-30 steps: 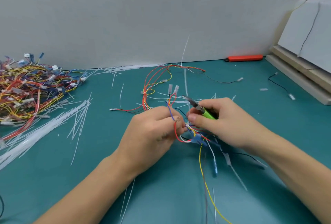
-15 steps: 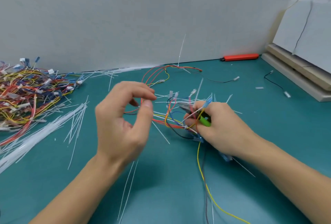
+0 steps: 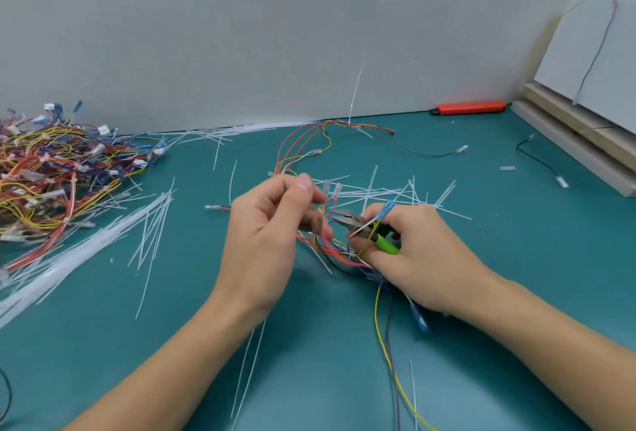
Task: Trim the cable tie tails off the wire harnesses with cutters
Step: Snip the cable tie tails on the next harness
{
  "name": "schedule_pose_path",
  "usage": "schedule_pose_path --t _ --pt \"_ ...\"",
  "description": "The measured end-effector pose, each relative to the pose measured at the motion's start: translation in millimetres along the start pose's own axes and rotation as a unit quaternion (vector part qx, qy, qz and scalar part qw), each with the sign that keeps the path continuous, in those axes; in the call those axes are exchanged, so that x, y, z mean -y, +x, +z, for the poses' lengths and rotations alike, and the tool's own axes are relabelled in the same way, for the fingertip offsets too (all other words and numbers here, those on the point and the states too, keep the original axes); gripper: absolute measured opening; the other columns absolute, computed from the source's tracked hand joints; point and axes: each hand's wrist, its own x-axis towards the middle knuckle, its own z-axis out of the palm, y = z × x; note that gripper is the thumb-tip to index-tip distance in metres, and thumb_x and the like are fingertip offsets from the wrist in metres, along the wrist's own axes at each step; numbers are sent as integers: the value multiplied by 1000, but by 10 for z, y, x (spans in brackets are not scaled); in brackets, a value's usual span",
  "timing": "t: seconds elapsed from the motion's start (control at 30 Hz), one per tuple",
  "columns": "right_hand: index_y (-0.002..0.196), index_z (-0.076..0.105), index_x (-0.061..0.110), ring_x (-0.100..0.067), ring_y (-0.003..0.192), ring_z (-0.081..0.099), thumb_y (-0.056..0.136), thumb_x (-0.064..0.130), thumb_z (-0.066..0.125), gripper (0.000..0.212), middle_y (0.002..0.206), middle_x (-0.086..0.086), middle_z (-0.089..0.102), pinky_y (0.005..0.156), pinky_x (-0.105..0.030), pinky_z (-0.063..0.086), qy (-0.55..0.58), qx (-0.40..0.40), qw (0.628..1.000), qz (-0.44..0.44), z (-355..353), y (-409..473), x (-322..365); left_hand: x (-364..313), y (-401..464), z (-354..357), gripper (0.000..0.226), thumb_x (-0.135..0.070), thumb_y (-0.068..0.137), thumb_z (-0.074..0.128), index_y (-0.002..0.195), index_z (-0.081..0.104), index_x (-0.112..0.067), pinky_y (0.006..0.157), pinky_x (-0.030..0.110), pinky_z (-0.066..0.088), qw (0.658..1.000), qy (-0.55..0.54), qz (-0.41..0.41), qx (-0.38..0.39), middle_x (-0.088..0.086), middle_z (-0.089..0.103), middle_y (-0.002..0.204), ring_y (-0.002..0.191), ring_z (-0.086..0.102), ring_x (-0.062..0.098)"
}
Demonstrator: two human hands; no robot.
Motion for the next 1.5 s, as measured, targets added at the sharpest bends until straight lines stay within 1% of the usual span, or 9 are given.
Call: schedule_pose_path --t 0.13,0.33,0.53,0.63,0.77,1.0,1.13,1.3,1.5 --pt "80 68 22 -9 56 42 94 22 70 15 66 2 60 55 -22 40 -24 -2 1000 12 -11 -1 -5 -25 23 -65 27 -33 99 56 79 67 -20 61 28 51 1000 6 4 -1 13 59 50 50 60 30" --pt "84 72 29 3 65 59 95 17 73 16 74 21 70 64 -10 44 49 -44 997 51 -88 32 -34 141 -35 -73 5 -31 99 65 99 69 -28 53 20 44 956 212 -96 176 1 71 59 51 57 11" --pt "88 76 26 0 67 61 92 19 77 9 76 11 73 68 -17 50 85 -42 994 54 -138 59 -63 179 2 -66 12 -26 102 63 102 74 -31 63 22 53 962 156 -107 198 5 74 70 59 69 18" --pt "86 75 27 -3 69 63 91 18 79 11 77 10 74 69 -20 52 95 -42 993 57 -121 59 -56 182 38 -57 20 -24 105 57 104 76 -19 63 21 52 964 128 -129 196 4 73 71 58 65 17" --pt "83 74 25 -23 75 66 91 17 79 12 76 5 74 72 -36 55 109 -47 992 44 -118 54 -33 184 64 -8 33 -34 103 58 87 78 -13 60 18 49 959 112 -180 189 4 74 72 58 63 14" --pt "85 75 21 -35 87 68 91 18 79 8 84 -10 74 85 -50 55 151 -61 984 77 -148 68 0 228 25 1 19 -28 82 86 93 70 -25 58 24 47 956 159 -144 200 3 73 74 56 59 11" --pt "87 75 20 -26 87 72 93 15 77 8 84 -4 77 83 -34 57 167 -46 982 79 -157 58 16 272 -23 38 29 -34 85 81 109 69 -45 59 22 44 934 292 -53 197 -11 68 74 56 55 6" --pt "87 74 13 -10 75 69 94 12 74 6 82 -7 77 74 -21 56 248 -69 963 78 -206 64 34 281 -13 14 28 -28 87 80 107 62 -37 55 25 46 963 217 -14 162 -7 69 76 53 56 17" --pt "89 72 12 -13 84 71 96 8 71 8 84 -7 78 86 -26 58 228 -40 971 64 -217 39 61 310 -24 28 21 -26 90 77 104 67 -39 56 22 45 952 243 -2 186 -9 66 77 54 53 17"
